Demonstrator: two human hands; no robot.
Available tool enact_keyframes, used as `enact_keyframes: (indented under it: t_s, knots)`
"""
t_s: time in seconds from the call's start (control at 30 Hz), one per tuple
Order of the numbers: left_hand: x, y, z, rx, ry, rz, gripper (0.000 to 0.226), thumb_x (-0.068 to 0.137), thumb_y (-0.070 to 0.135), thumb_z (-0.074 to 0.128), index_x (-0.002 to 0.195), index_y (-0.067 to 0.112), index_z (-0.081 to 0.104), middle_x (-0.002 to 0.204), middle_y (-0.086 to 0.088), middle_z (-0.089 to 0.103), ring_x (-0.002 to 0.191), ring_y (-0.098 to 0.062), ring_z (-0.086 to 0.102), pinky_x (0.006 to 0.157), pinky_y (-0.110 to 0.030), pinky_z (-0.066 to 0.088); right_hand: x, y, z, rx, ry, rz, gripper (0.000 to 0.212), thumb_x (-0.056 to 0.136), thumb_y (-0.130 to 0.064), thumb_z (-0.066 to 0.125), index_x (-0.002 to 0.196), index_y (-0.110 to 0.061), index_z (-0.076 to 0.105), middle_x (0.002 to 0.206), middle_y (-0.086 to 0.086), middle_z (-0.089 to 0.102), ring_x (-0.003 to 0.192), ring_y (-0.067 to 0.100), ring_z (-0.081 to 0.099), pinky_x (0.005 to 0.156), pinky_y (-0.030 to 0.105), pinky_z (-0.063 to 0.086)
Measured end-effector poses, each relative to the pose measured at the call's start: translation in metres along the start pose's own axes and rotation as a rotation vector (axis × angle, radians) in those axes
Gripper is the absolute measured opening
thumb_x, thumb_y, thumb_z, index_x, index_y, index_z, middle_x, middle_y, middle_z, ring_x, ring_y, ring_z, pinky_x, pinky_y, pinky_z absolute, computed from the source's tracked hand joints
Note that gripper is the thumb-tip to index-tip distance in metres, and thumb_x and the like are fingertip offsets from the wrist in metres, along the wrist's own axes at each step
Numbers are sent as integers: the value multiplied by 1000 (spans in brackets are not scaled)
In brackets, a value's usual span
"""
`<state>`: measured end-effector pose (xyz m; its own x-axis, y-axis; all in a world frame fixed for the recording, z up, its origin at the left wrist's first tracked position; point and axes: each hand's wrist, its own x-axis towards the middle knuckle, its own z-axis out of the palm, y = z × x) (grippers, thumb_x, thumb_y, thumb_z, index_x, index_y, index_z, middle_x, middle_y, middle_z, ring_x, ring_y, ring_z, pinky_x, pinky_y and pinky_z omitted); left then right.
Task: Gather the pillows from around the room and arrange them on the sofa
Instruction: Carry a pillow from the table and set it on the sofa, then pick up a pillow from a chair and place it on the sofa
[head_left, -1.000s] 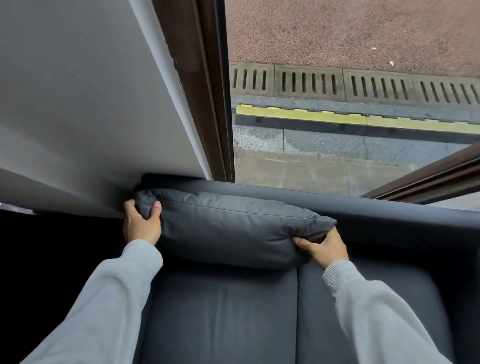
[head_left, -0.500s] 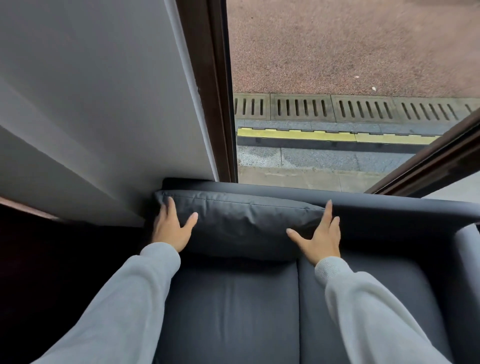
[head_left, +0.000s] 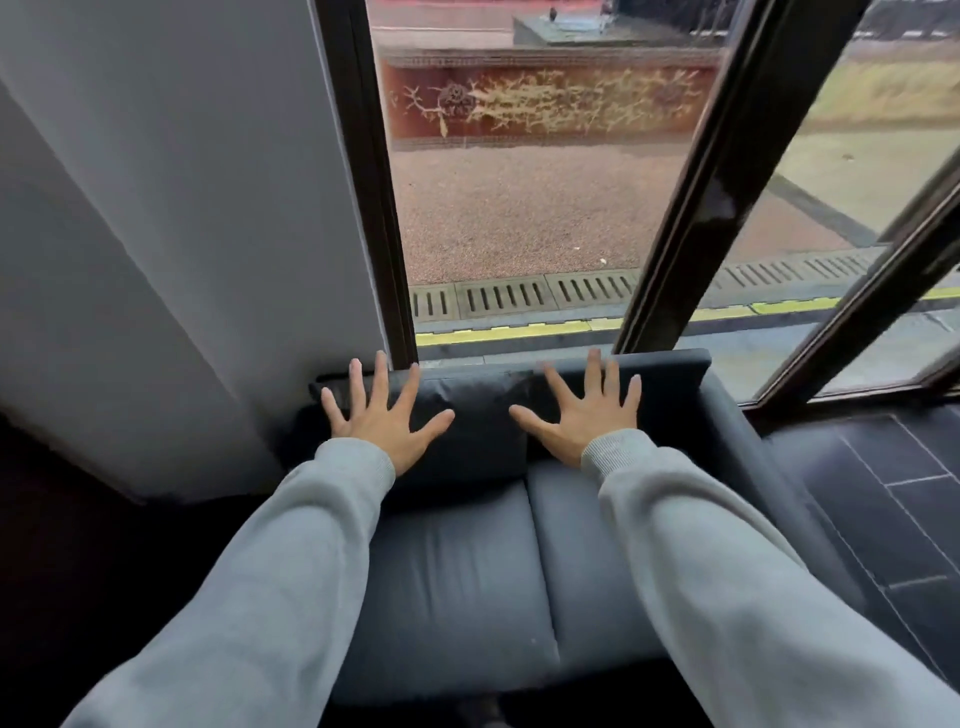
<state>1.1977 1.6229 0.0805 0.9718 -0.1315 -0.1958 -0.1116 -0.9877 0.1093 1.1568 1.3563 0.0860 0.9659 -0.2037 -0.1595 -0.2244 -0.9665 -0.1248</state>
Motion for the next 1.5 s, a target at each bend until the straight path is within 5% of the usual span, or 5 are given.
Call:
enact_keyframes:
  t_s: [0.27, 0.63, 0.9, 1.13, 1.5]
  knots:
    - [-123, 114, -48, 48, -11, 234, 95, 74, 96, 2, 155, 53, -22, 164, 1, -39, 150, -32, -38, 117, -68, -17, -152, 79, -81, -26, 21, 168, 124, 45, -104, -16, 158, -55, -3, 173, 13, -8, 158, 35, -11, 114, 64, -20]
    - [-261, 337, -75, 81, -13, 599, 98, 75, 98, 8, 158, 52, -15, 167, 3, -34, 154, -31, -30, 117, -68, -14, -349, 265, -156, 52, 164, 550, 109, 64, -103, 5, 160, -52, 1, 172, 14, -10, 156, 37, -17, 116, 64, -19]
    - [-405, 531, -50, 90, -54, 840, 114, 55, 103, -4, 156, 53, -18, 164, 4, -40, 151, -30, -35, 114, -69, -18, -535, 438, -155, 49, 183, 798, 105, 69, -102, 6, 160, -51, -4, 171, 16, -18, 156, 36, -21, 116, 63, -23]
    - [-555, 699, 0, 93, -79, 1056, 101, 69, 101, 5, 155, 53, -18, 164, 3, -40, 151, -29, -35, 117, -69, -17, -710, 580, -142, 85, 190, 1034, 105, 66, -101, 4, 159, -52, -6, 171, 15, -19, 155, 37, -23, 115, 63, -24]
    - [-746, 884, 83, 185, -140, 1371, 109, 56, 103, 2, 154, 58, -16, 166, 5, -36, 153, -28, -32, 116, -67, -18, -921, 712, -90, 209, 150, 1409, 93, 80, -94, 13, 161, -50, -3, 172, 17, -12, 156, 40, -17, 118, 63, -19]
